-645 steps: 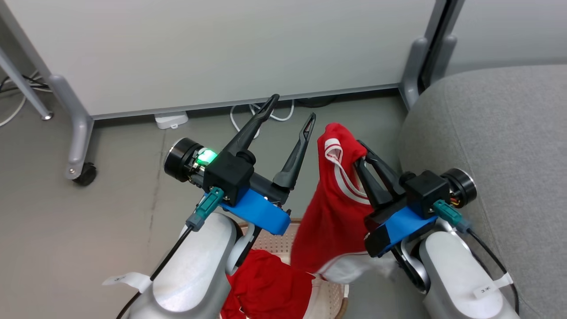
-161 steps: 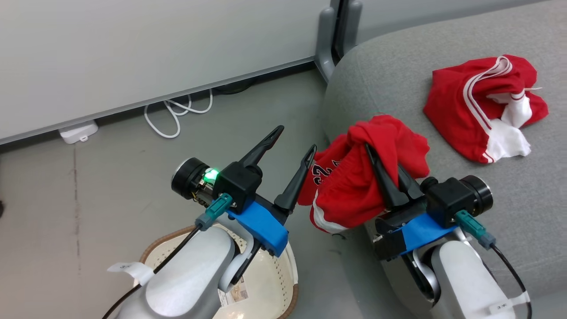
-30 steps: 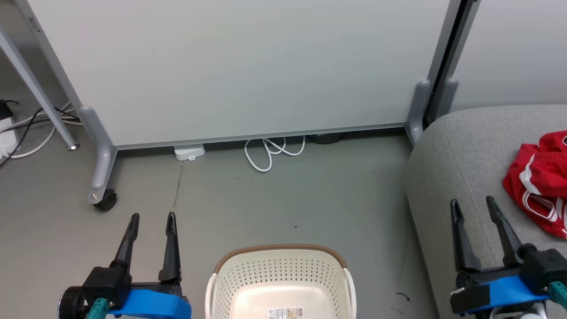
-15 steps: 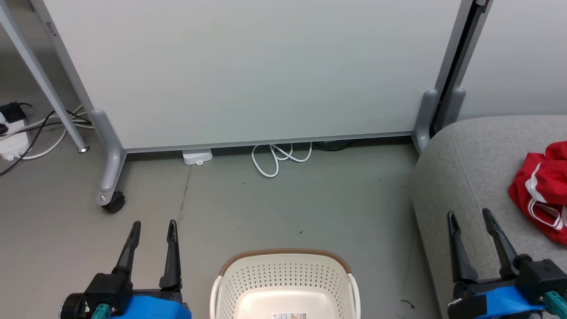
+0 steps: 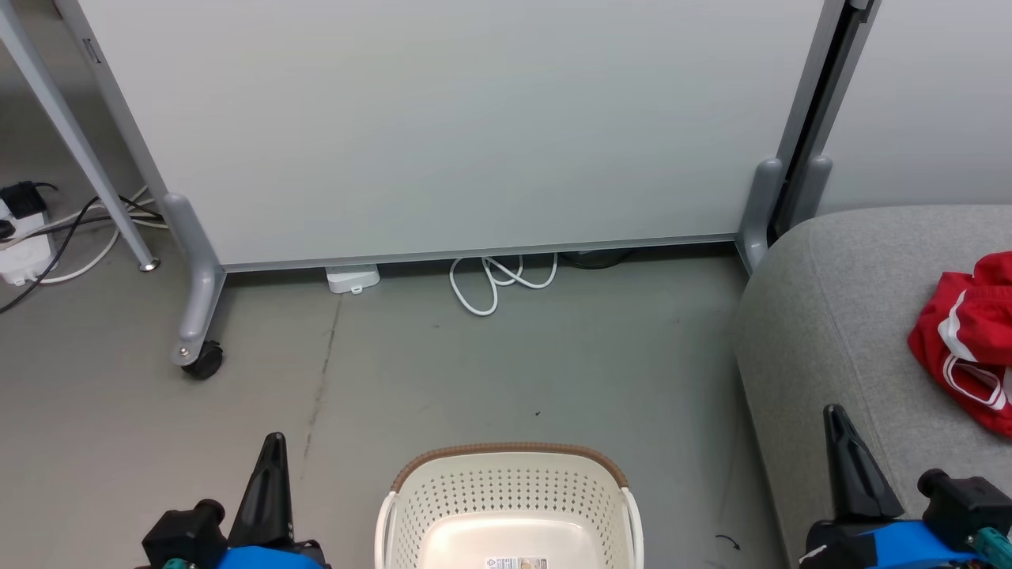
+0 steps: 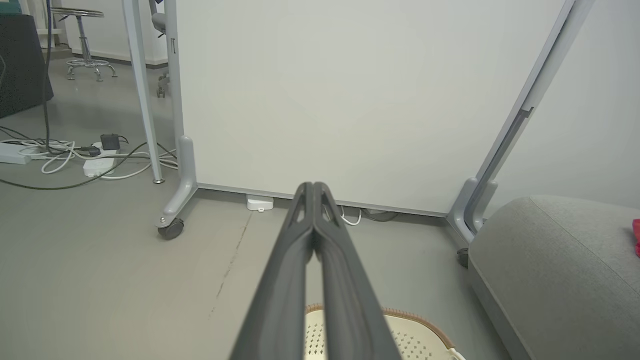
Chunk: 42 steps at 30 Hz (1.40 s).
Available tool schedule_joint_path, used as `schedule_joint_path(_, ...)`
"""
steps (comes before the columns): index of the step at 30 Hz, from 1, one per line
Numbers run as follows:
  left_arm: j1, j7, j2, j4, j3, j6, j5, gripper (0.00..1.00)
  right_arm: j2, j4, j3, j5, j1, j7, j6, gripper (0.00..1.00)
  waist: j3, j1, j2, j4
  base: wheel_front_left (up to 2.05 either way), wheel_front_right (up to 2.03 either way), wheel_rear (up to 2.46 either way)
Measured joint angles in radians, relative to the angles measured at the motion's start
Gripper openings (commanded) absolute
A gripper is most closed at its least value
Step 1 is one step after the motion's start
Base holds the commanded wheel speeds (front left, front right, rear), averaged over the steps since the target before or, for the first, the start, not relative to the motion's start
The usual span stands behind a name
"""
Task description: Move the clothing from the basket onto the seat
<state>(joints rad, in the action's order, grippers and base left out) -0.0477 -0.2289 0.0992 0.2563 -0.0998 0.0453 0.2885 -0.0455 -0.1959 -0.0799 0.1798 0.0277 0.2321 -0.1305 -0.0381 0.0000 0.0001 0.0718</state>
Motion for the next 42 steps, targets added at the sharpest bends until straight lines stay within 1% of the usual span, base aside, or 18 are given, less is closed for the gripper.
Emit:
schedule_joint_path(12,0.013,0.053,-0.008,-0.001,0.033,0.013,0.212,0.00,0.000,-0.003,-0.002,0.233,-0.007,-0.053,0.000,0.00,0.004,0.0000,0.0000,-0.007,0.00,0.00,0.00)
schedule_joint_path(24,0.034,0.101,-0.014,-0.002,0.062,0.025,0.400,0.00,0.000,-0.010,-0.007,0.434,-0.024,-0.100,0.000,0.00,0.008,0.0000,0.0000,-0.015,0.00,0.00,0.00)
schedule_joint_path(25,0.036,0.109,-0.015,-0.003,0.067,0.026,0.429,0.00,0.000,-0.011,-0.007,0.465,-0.027,-0.108,0.000,0.00,0.009,0.0000,0.0000,-0.016,0.00,0.00,0.00)
schedule_joint_path(42,0.067,0.166,-0.024,-0.004,0.103,0.040,0.649,0.00,0.000,-0.020,-0.014,0.702,-0.054,-0.168,0.000,0.00,0.015,0.0001,0.0000,-0.026,0.00,0.00,0.00)
